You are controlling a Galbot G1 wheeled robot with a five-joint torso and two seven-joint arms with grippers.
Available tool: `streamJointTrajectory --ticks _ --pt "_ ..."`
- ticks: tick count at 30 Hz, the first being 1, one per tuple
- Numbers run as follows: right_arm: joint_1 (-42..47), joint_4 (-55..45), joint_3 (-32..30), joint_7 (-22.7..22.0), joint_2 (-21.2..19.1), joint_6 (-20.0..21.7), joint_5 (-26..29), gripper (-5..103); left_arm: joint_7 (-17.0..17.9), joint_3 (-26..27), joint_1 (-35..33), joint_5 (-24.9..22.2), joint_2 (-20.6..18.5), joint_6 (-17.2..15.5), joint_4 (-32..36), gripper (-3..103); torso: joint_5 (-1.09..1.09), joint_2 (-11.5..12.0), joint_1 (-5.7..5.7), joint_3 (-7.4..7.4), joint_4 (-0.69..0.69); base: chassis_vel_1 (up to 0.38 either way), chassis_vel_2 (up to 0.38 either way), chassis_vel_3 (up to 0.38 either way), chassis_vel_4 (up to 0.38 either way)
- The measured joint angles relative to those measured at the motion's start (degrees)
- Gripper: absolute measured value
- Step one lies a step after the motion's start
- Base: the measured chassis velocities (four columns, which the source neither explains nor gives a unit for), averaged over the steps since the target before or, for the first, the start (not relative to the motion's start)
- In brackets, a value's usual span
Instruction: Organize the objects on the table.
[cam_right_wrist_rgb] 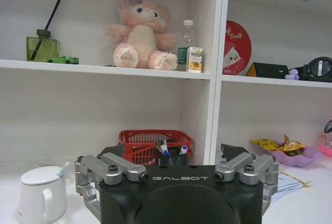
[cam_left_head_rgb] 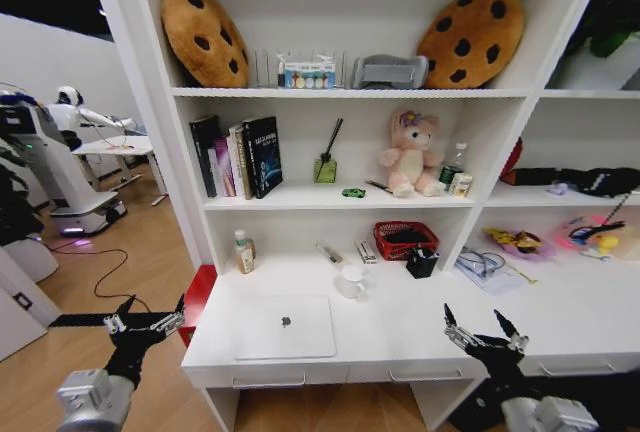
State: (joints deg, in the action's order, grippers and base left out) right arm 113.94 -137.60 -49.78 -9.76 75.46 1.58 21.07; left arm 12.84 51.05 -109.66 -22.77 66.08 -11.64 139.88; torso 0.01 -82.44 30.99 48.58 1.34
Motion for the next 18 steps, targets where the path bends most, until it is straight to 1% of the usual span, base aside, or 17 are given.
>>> streamJointTrajectory --ticks 3,4,10,11,13,15,16,17,18 --pt "0.00 0.00 0.00 0.00 0.00 0.00 0.00 100 0.00 0.00 0.00 0.00 0.01 0.00 0.00 100 0.01 0.00 -0.02 -0.01 -0.03 0.181 -0.147 -0.165 0.166" --pt "0.00 0.00 0.00 0.00 0.00 0.00 0.00 100 0.00 0.00 0.00 0.00 0.00 0.00 0.00 100 -0.03 -0.01 -0.04 -0.01 -0.02 0.245 -0.154 -0.268 0.167" --pt "0.00 0.00 0.01 0.01 0.00 0.00 0.00 100 0.00 0.01 0.00 0.00 0.00 0.00 0.00 100 -0.03 -0.02 -0.04 -0.02 -0.02 0.309 -0.168 -0.307 0.187" --pt "0.01 0.00 0.02 0.01 0.01 0.00 0.00 100 0.00 0.01 0.00 0.00 0.00 0.00 0.00 100 -0.04 -0.02 -0.05 -0.03 -0.02 0.320 -0.218 -0.329 0.207" --pt "0.00 0.00 0.01 0.00 0.01 0.01 0.00 100 0.00 0.01 0.00 0.00 0.01 0.01 0.00 100 0.01 -0.02 -0.04 -0.01 -0.01 0.322 -0.245 -0.356 0.244" --pt "0.00 0.00 0.01 0.01 0.00 0.01 0.00 100 0.01 0.01 0.00 0.00 0.00 0.00 0.00 100 0.00 -0.02 -0.03 -0.01 -0.02 0.328 -0.273 -0.329 0.316" --pt "0.01 0.00 0.01 0.01 0.00 0.00 0.00 100 0.00 0.01 0.00 0.00 0.00 0.01 0.00 100 -0.06 -0.03 -0.04 -0.02 -0.02 0.305 -0.315 -0.349 0.310" --pt "0.01 0.00 0.01 0.01 0.00 0.00 0.00 100 0.00 0.01 0.00 0.00 0.00 0.01 0.00 100 -0.06 -0.03 -0.04 -0.02 -0.02 0.305 -0.315 -0.349 0.310" --pt "0.00 0.00 0.01 0.01 0.00 0.00 0.00 100 0.01 0.01 0.00 0.00 0.01 0.00 0.00 100 0.00 -0.03 -0.04 -0.02 -0.02 0.366 -0.331 -0.349 0.338"
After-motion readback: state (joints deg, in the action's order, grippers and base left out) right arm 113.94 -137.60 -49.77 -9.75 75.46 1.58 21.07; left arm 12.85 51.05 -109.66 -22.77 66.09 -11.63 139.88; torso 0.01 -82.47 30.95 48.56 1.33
